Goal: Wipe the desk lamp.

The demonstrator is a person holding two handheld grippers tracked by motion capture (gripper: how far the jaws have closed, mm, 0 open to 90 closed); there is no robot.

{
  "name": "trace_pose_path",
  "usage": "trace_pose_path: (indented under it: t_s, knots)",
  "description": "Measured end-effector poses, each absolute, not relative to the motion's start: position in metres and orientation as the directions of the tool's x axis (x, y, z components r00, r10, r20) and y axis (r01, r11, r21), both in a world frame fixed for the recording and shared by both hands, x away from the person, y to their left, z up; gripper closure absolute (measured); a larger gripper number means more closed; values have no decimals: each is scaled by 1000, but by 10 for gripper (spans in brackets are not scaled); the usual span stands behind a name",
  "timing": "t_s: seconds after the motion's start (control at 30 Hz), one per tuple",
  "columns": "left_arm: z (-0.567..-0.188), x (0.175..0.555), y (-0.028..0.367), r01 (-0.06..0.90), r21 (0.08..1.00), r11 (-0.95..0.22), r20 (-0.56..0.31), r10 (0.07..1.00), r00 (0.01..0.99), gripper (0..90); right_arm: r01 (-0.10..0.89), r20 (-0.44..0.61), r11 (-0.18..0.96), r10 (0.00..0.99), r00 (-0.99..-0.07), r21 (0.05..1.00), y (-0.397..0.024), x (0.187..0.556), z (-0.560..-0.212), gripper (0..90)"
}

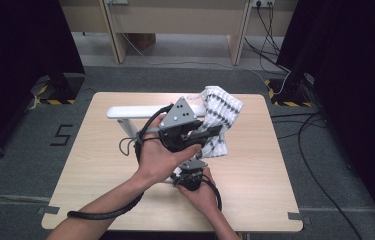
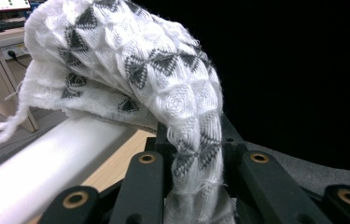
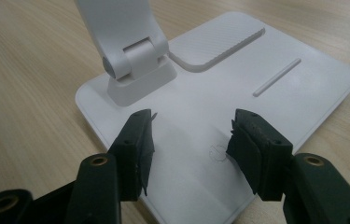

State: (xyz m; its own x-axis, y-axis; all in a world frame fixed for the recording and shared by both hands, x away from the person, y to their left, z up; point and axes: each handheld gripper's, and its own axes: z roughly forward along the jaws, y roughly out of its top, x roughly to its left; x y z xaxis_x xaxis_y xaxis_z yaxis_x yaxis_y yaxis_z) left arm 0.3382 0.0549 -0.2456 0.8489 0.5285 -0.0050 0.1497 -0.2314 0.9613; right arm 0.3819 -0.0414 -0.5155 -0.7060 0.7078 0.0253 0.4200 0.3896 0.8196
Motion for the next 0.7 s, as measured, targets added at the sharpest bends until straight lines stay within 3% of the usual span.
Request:
trace_pose_path:
  t_s: [0.7]
  knots:
    - [-259, 339, 78, 195, 958, -209, -41, 575, 817, 765, 421, 26, 389, 708, -706, 819, -41, 382, -516, 489]
